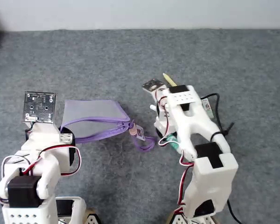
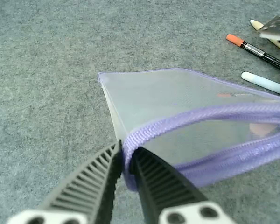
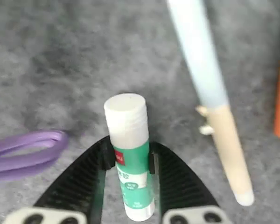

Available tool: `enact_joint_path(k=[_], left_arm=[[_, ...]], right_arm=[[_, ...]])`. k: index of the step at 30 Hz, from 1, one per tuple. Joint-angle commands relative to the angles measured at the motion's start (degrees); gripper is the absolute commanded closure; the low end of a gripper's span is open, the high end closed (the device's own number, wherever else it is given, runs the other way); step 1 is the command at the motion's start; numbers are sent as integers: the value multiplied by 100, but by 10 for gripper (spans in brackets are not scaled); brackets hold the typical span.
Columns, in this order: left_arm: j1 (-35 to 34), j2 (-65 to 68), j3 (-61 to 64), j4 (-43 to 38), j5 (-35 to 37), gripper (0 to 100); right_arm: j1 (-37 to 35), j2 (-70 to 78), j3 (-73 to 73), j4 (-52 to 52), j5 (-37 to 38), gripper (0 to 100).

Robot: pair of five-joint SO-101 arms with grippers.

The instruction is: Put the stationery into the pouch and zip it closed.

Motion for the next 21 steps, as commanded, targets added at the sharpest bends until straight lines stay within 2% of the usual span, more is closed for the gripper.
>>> enact_joint_path(k=[1,5,9,12,16,21], left_arm=[[18,53,-295,9,70,988],[352,53,-303,9,88,988],[826,62,-303,-35,677,988],[905,62,-286,-35,800,988],[905,62,-286,-35,800,988],[941,62,-286,-44,826,988]], right_arm=[[189,-673,-202,356,18,990],[180,-1710,-193,1077,-246,991],[57,-2914,-193,1754,-765,991],[-163,-3837,-193,2088,-1275,991],[-796,-4963,-193,2132,-1934,991],[-1754,-5833,-193,1473,-3042,991]])
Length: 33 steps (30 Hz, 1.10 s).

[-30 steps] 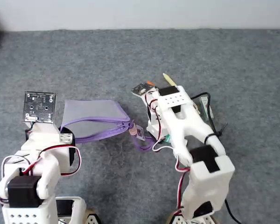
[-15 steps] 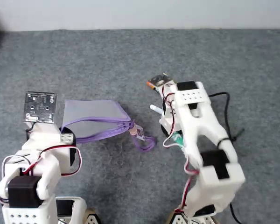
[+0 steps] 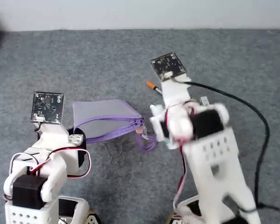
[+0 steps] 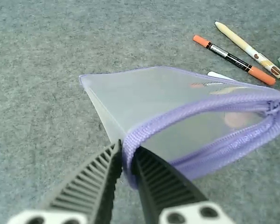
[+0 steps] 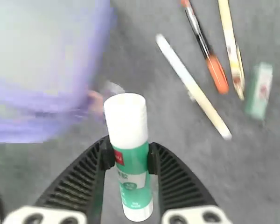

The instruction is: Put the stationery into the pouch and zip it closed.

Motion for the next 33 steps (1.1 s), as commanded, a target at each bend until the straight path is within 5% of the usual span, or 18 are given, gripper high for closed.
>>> enact_joint_path(k=[1,17,25,33], left_arm=[[70,62,-286,-44,70,988],[79,1477,-1165,0,325,988],[88,1697,-1314,-26,325,988],[88,1705,-1411,-35,325,988]], right_arm=[[-576,-611,-202,-523,-791,991],[-2009,-927,1846,-4901,-1248,991],[-2053,-1244,3209,-7178,-70,991],[-1842,-1279,3991,-7688,220,983]])
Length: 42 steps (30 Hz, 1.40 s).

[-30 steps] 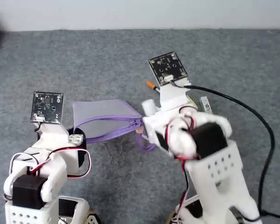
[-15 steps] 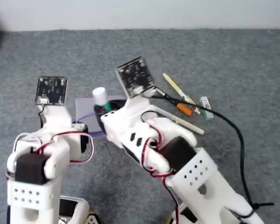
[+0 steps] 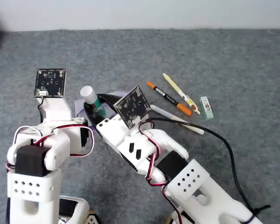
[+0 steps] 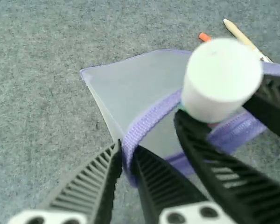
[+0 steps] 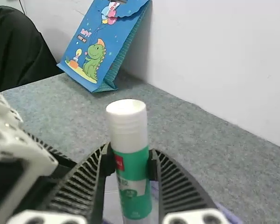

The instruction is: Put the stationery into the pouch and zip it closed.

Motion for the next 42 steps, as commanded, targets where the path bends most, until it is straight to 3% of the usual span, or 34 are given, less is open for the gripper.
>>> enact_joint_path(k=[1,7,17,25,30,42], left_arm=[[70,35,-418,-26,18,988],[70,44,-585,-26,18,988],[70,44,-576,-18,18,988],[44,44,-567,9,18,988],[53,44,-567,9,18,988],[62,44,-347,-26,18,988]], right_arm=[[198,-84,18,-136,79,971],[268,-303,-299,901,-246,778],[382,-971,-1248,2607,-598,858],[1938,-391,-2365,4840,-967,859],[2826,374,-2980,5490,-941,860],[3363,3310,-4009,6466,633,857]])
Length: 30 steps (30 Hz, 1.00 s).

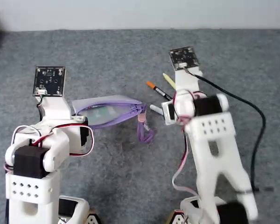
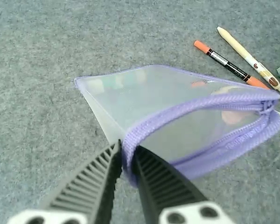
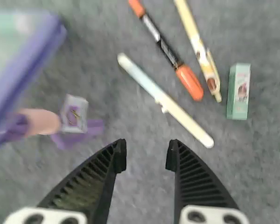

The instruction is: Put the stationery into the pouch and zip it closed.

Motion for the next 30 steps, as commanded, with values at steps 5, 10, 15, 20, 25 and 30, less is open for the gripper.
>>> enact_joint_path(k=[5,10,15,20,25,30], left_arm=[[44,9,-75,-26,44,988],[44,9,-75,-26,44,988],[44,9,-75,-26,44,988],[44,9,-75,-26,44,988],[35,9,-75,-26,44,988],[35,9,-75,-26,44,988]], right_arm=[[13,2018,-1495,57,923,855],[-110,3468,-2716,119,1424,855],[-215,4479,-3648,207,1767,855],[-444,5059,-4229,558,1758,855],[-409,5596,-4668,374,1758,855],[-409,6114,-5046,356,1767,858]])
